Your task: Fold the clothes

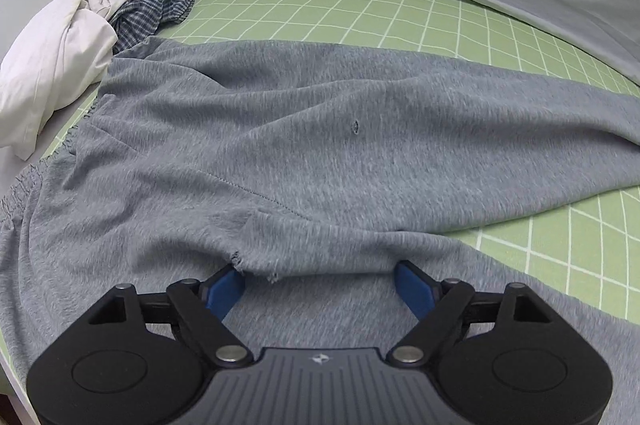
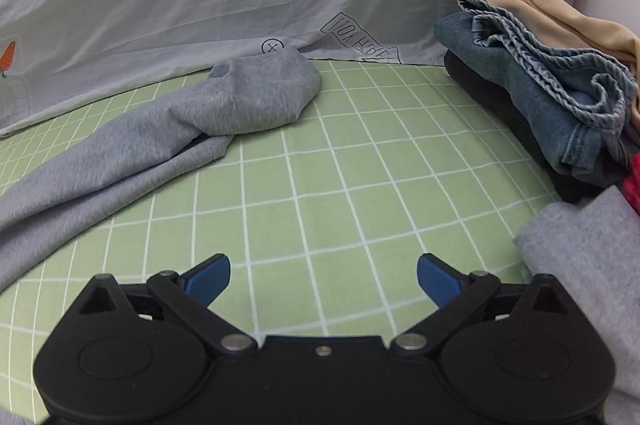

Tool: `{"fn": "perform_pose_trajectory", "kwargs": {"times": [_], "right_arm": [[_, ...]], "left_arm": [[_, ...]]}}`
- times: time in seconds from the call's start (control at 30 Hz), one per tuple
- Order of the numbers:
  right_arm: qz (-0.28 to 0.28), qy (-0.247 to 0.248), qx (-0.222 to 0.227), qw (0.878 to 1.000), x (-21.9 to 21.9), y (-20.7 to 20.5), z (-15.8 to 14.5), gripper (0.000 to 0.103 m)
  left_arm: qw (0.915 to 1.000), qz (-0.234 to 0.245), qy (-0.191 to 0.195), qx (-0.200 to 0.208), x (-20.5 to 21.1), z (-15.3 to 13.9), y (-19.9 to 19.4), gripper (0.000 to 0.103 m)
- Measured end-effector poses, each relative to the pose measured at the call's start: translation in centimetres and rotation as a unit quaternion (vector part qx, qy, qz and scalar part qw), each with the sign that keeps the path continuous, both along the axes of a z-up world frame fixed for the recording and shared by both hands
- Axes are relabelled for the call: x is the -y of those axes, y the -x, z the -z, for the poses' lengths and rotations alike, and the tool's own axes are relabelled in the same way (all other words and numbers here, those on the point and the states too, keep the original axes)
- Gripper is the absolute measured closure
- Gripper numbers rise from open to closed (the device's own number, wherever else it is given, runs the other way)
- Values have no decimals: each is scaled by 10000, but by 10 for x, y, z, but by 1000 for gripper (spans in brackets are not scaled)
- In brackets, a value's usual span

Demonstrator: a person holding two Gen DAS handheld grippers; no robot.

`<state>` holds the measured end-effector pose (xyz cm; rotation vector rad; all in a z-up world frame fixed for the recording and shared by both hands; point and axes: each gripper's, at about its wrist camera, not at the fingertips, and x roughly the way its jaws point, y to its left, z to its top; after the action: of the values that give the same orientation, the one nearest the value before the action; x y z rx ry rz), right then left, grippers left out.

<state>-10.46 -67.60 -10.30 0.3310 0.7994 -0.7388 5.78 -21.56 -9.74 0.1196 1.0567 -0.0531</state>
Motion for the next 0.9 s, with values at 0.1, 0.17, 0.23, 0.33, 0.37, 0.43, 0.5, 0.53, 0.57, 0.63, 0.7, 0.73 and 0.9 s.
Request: {"fn": "perform_pose_trajectory", "kwargs": {"times": [0.1,0.17,0.23,0.33,0.37,0.43,0.5,0.53,0.57,0.63,0.7,0.73,0.9], "right_arm": [[68,-17,305,9995,26,-29,-1,13],[179,-155,538,9983,41,-44,-2,18],[312,-380,780,9957,56,-57,-1,21],[467,-875,1108,9889,70,-70,4,25],[501,-1027,1201,9862,73,-74,6,27],[551,-1279,1352,9810,78,-81,10,34],[556,-1401,1416,9784,78,-88,12,46],[558,-1462,1448,9770,79,-92,14,51],[561,-1523,1480,9756,79,-95,15,66],[528,-1479,1500,9761,78,-101,13,97],[452,-1261,1509,9794,76,-107,6,99],[376,-1105,1502,9817,75,-110,1,99],[-225,-320,1438,9888,72,-147,-33,99]], "left_arm": [[9998,-207,45,-15,-1,3,-5,9],[9995,-319,45,-33,-2,5,-7,1],[9990,-404,161,-76,-7,7,-8,0],[9991,-374,182,-96,-7,7,-9,0],[9992,-357,173,-90,-7,7,-10,0],[9991,-354,203,-83,-8,7,-9,0],[9991,-352,214,-75,-8,7,-9,0],[9991,-350,213,-73,-8,7,-9,0],[9992,-339,214,-71,-8,8,-8,0],[9992,-336,221,-67,-8,8,-8,0],[9992,-338,222,-50,-8,8,-8,0],[9991,-343,225,-39,-8,8,-7,0],[9991,-343,240,-5,-8,8,-7,0]]}}
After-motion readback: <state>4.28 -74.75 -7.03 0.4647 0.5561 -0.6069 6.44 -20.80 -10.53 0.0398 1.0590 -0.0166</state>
